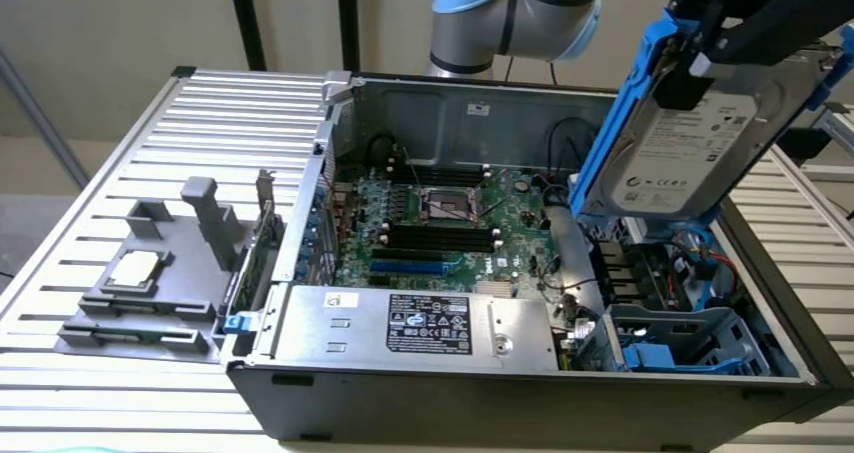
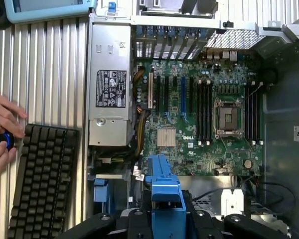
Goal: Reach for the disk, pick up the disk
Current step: 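Pick up the disk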
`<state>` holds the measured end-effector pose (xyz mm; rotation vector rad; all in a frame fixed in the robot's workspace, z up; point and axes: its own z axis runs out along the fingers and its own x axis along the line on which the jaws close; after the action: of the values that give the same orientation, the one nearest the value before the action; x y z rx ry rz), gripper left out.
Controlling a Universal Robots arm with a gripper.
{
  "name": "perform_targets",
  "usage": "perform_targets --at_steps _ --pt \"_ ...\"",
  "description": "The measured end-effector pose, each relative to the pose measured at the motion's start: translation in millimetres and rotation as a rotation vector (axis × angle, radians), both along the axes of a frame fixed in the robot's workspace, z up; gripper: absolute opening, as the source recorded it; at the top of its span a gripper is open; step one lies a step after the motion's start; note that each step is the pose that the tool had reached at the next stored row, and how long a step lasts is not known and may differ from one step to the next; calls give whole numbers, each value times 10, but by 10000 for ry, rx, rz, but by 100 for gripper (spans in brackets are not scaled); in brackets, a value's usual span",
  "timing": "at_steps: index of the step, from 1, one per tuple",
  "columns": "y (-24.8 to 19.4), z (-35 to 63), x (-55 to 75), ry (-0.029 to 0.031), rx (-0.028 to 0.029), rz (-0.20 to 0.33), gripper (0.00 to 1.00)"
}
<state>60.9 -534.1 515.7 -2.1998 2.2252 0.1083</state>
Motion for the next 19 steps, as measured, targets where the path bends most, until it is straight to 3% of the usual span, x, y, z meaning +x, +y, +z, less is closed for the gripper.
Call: perform_targets --at_steps 10,19 --pt "-259 27 275 20 0 0 33" --pt "-555 26 458 20 1 0 33"
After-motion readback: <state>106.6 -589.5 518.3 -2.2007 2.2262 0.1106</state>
